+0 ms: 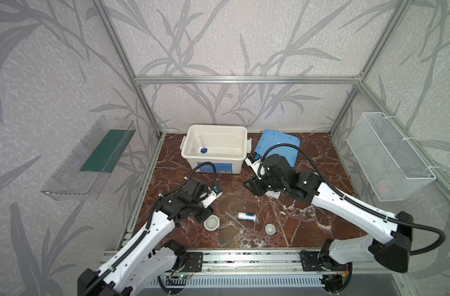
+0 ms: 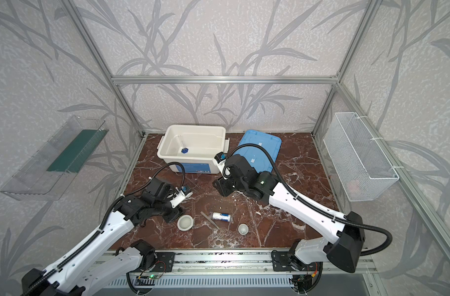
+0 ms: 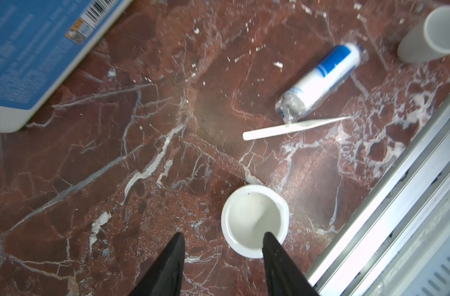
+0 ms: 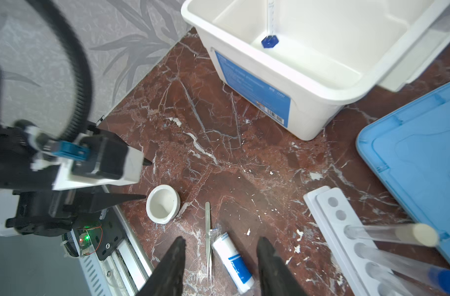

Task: Organize the chemistry lab equipment
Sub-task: 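Lower the left gripper over the white crucible while the right gripper holds at the lid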

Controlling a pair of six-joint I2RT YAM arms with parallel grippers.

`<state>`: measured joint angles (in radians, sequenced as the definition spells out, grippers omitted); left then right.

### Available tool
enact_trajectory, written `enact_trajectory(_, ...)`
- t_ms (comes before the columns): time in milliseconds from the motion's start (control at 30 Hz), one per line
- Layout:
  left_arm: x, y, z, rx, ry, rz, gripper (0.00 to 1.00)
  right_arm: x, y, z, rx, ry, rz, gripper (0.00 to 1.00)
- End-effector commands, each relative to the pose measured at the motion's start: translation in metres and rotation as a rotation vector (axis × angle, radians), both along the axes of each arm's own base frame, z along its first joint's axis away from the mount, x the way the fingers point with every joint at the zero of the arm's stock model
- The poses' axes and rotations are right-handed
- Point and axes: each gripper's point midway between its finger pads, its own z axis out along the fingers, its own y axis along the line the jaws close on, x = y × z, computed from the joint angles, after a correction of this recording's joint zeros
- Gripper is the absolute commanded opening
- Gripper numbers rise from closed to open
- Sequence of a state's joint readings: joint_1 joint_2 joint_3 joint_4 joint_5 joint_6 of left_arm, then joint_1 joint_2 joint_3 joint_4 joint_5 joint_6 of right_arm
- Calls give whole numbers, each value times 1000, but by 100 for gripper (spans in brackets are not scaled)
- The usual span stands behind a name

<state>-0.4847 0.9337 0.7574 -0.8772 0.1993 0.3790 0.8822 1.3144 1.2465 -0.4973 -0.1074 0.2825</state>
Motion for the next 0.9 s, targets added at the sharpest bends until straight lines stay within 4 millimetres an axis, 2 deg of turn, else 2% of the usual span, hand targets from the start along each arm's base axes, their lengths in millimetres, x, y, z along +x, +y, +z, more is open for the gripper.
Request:
enact_trajectory(0, -11, 10, -16, 130, 86, -113, 50, -7, -13, 8, 27, -17, 17, 47)
enact_trajectory(133, -3, 14, -34, 218, 141, -126, 48, -6, -29, 12, 49, -17, -6, 47)
enact_trajectory(433, 2, 9, -51, 276, 257, -186, 47, 6, -55, 5, 71, 8, -75, 47)
enact_trajectory(867, -1, 9, -70, 345, 324, -229, 41, 19, -61, -4, 82, 35, -102, 47)
